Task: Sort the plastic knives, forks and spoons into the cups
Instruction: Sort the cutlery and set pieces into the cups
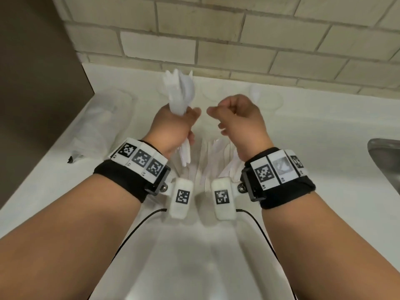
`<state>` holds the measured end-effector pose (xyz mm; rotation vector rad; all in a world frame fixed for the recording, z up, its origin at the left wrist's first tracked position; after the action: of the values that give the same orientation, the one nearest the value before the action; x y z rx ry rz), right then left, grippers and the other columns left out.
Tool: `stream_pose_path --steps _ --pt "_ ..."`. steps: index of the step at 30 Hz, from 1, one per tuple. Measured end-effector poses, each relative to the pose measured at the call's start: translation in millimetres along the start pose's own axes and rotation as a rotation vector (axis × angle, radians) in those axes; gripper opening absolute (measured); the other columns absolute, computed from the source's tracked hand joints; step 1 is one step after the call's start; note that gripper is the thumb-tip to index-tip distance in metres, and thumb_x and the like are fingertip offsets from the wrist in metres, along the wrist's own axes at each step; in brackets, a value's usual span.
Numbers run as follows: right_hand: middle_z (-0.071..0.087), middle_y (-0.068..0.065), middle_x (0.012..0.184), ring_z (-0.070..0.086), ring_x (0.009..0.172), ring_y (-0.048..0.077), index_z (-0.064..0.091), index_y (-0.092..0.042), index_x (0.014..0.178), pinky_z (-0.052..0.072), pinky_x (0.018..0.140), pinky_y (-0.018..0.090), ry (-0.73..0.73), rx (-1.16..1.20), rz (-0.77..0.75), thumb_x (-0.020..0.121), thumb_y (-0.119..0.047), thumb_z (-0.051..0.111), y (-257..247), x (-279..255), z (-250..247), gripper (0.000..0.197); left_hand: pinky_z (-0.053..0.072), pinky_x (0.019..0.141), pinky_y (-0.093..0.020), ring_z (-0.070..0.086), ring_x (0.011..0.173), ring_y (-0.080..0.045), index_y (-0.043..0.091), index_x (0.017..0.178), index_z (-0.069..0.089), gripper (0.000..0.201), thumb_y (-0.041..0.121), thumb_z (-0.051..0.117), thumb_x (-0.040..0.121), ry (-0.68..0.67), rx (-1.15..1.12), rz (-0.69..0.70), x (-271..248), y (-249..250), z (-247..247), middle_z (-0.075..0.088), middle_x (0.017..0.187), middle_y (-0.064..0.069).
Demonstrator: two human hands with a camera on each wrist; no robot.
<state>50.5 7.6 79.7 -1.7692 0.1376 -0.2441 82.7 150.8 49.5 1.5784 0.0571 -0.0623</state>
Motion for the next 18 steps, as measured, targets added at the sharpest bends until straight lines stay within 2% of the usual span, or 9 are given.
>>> stream_pose_path --steps 3,7,10,12,15,18 --pt "0.059 -0.006 0.076 0.057 0.066 0.012 0.061 -0.026 0.08 0.052 0.068 0.031 0.01 -0.058 -0.135 0.074 -0.024 0.078 -16 2 7 0.019 0.05 0.049 -0.031 0.054 0.041 -0.019 0.012 0.087 0.054 0.026 0.028 0.073 0.078 -0.001 0.225 0.046 -3 -7 5 0.056 0.063 0.0" --pt "0.057 -0.008 0.081 0.058 0.072 0.008 0.06 -0.024 0.095 0.049 0.068 0.021 -0.028 -0.227 -0.155 0.069 -0.04 0.082 -20 4 21 0.038 0.052 0.051 -0.036 0.059 0.046 -0.023 0.015 0.084 0.057 0.016 0.014 0.07 0.075 -0.04 0.297 0.081 -5 -6 12 0.062 0.064 -0.005" --pt "0.056 -0.009 0.075 0.055 0.07 0.003 0.057 -0.021 0.088 0.047 0.068 0.018 0.009 -0.246 -0.113 0.067 -0.046 0.081 -18 10 26 0.041 0.055 0.052 -0.033 0.064 0.056 -0.022 0.013 0.107 0.05 0.041 0.02 0.072 0.073 0.012 0.412 0.105 -2 -10 11 0.065 0.078 -0.005" --pt "0.055 -0.01 0.071 0.053 0.065 0.002 0.054 -0.02 0.083 0.044 0.064 0.017 0.042 -0.288 -0.14 0.068 -0.041 0.081 -19 11 30 0.037 0.051 0.052 -0.029 0.061 0.063 -0.017 0.01 0.114 0.042 0.049 0.026 0.07 0.076 0.064 0.541 0.155 0 -12 11 0.06 0.08 0.0" --pt "0.056 -0.009 0.067 0.053 0.063 0.006 0.055 -0.017 0.073 0.041 0.059 0.019 0.051 -0.374 -0.176 0.07 -0.033 0.074 -22 12 35 0.025 0.035 0.048 -0.016 0.044 0.059 -0.002 0.004 0.113 0.038 0.04 0.025 0.061 0.087 0.121 0.622 0.187 2 -15 12 0.044 0.071 0.01" --pt "0.056 -0.006 0.064 0.053 0.063 0.011 0.054 -0.015 0.062 0.04 0.059 0.022 0.009 -0.421 -0.15 0.071 -0.033 0.072 -25 14 38 0.027 0.034 0.048 -0.013 0.047 0.062 -0.008 0.003 0.113 0.038 0.039 0.024 0.059 0.089 0.128 0.61 0.19 3 -16 12 0.041 0.071 0.011"
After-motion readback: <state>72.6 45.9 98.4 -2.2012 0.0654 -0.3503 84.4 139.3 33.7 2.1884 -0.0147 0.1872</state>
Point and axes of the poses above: each hand's wrist, its own x-axis towards the middle knuckle, its own z-axis out of the palm, y = z × x, the point moved 3 cm from there along x, towards the middle knuckle
